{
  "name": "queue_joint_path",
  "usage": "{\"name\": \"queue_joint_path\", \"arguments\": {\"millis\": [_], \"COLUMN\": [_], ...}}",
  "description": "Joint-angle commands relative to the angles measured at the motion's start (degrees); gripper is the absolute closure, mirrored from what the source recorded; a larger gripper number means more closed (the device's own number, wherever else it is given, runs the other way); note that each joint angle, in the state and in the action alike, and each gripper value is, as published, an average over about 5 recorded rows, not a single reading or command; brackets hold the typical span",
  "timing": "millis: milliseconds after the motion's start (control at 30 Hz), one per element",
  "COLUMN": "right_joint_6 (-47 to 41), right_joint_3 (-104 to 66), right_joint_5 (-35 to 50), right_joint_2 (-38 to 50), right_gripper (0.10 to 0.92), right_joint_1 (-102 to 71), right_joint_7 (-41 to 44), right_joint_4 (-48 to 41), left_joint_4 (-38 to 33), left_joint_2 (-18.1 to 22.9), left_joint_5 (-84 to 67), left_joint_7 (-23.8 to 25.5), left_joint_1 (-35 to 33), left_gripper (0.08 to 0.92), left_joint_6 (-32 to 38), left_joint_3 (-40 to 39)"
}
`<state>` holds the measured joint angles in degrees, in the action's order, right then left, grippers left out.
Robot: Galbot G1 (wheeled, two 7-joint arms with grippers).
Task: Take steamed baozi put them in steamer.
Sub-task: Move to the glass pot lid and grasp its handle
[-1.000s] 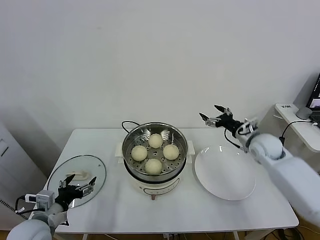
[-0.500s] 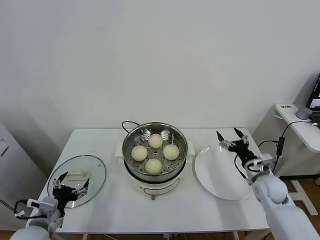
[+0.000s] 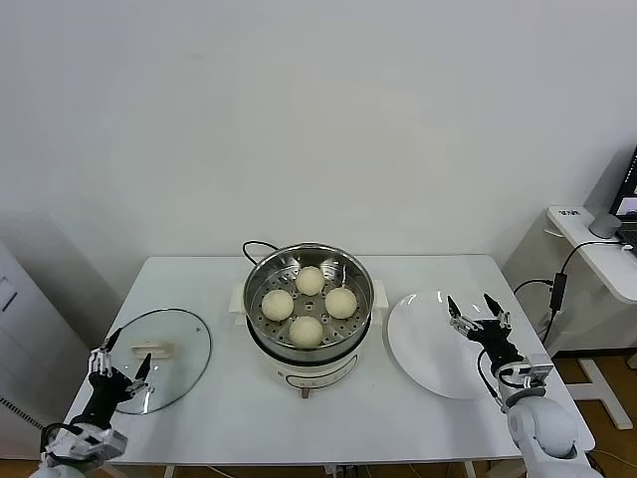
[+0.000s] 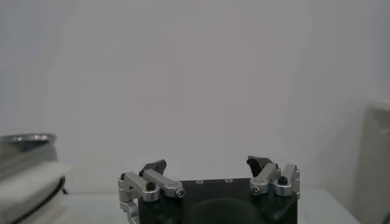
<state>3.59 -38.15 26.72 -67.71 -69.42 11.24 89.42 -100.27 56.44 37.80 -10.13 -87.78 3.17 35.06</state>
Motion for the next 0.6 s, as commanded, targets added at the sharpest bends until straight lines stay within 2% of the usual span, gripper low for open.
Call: {"name": "queue_joint_path", "arguments": {"millis": [33, 600], "right_joint_6": [0.64, 1.14], "right_joint_3": [-2.6, -1.67], "right_joint_5": [-2.13, -3.76], "right_joint_2": [-2.66, -3.58], "right_gripper": [0.203, 0.203], "right_joint_1": [-2.41, -2.13], "right_joint_7": [0.45, 1.32], "right_joint_4": [-0.05, -1.49], "left_joint_4": [12.48, 19.76], "left_joint_2": [2.92, 4.65], "left_joint_5": [34.93, 36.98], "left_joint_7": [-7.8, -8.69], "left_joint_1": [4.99, 10.93], "left_gripper": [0.177, 0.177], "left_joint_6": [10.88, 8.2], "left_joint_3": [0.48, 1.47]}}
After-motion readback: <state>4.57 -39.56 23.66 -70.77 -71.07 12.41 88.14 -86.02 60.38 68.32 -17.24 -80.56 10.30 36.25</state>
